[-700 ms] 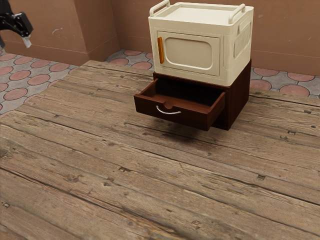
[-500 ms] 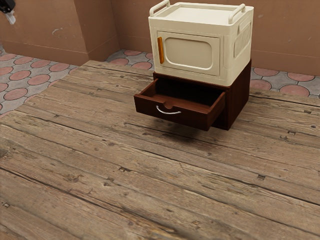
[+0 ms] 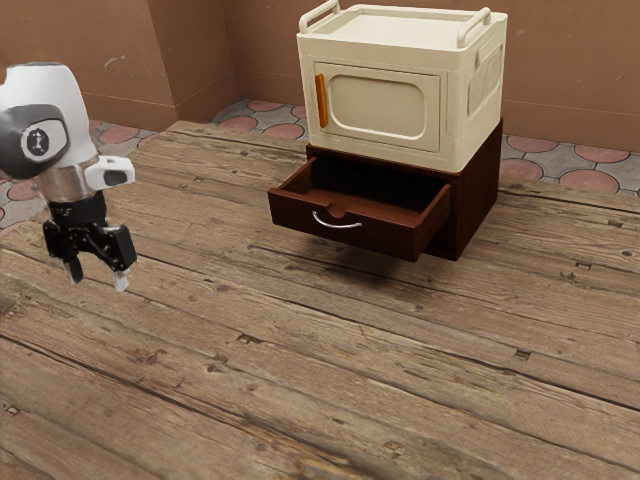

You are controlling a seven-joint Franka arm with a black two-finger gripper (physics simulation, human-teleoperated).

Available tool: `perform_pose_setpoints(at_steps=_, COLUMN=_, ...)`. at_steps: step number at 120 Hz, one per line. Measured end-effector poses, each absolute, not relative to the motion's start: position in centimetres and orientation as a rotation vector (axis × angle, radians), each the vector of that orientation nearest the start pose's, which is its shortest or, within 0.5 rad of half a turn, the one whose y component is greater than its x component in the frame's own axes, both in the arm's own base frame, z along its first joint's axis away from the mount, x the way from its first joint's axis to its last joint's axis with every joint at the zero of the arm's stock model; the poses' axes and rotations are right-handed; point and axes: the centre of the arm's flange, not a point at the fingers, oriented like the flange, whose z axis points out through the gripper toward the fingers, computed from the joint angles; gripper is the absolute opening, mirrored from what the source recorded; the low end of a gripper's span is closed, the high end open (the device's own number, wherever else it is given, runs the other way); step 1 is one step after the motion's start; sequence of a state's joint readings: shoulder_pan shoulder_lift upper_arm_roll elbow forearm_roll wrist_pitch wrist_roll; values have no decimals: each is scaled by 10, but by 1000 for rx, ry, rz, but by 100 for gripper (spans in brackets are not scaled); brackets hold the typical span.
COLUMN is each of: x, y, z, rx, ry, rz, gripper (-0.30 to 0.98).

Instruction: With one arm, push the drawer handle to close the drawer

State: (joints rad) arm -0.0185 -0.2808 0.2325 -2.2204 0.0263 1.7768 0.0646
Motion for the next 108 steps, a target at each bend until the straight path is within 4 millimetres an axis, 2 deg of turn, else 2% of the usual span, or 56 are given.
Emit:
perform_pose_setpoints(at_steps=6, x=459, y=95, z=438, rx=-3158, ry=-194, rz=304, gripper=67)
perform_pose_setpoints(at_steps=14, x=505, y=86, z=415, rx=-3140, ry=-197, rz=274, gripper=67)
perform_pose_setpoints(at_steps=22, x=550, y=75, z=403, rx=-3125, ry=-191, rz=217, gripper=67)
perform_pose_setpoints(at_steps=27, x=573, y=60, z=400, rx=-3125, ry=-171, rz=177, gripper=64)
perform_pose_setpoints(at_steps=32, x=593, y=44, z=400, rx=-3128, ry=-152, rz=131, gripper=55)
perform_pose_setpoints(at_steps=38, x=610, y=35, z=398, rx=-3135, ry=-154, rz=90, gripper=42)
perform_pose_setpoints(at_steps=41, x=616, y=30, z=399, rx=-3139, ry=-156, rz=71, gripper=40)
perform_pose_setpoints(at_steps=53, x=638, y=13, z=405, rx=-3168, ry=-171, rz=-1, gripper=50)
perform_pose_setpoints(at_steps=61, x=660, y=-2, z=411, rx=-3185, ry=-172, rz=-59, gripper=54)
perform_pose_setpoints(at_steps=68, x=673, y=-13, z=400, rx=-3216, ry=-199, rz=-59, gripper=57)
perform_pose_setpoints(at_steps=76, x=681, y=-27, z=393, rx=-3244, ry=-212, rz=-54, gripper=60)
perform_pose_setpoints(at_steps=89, x=689, y=-49, z=394, rx=-3267, ry=-209, rz=-71, gripper=61)
perform_pose_setpoints(at_steps=93, x=692, y=-51, z=391, rx=-3267, ry=-214, rz=-67, gripper=57)
perform_pose_setpoints(at_steps=108, x=708, y=-59, z=384, rx=-3227, ry=-209, rz=-30, gripper=27)
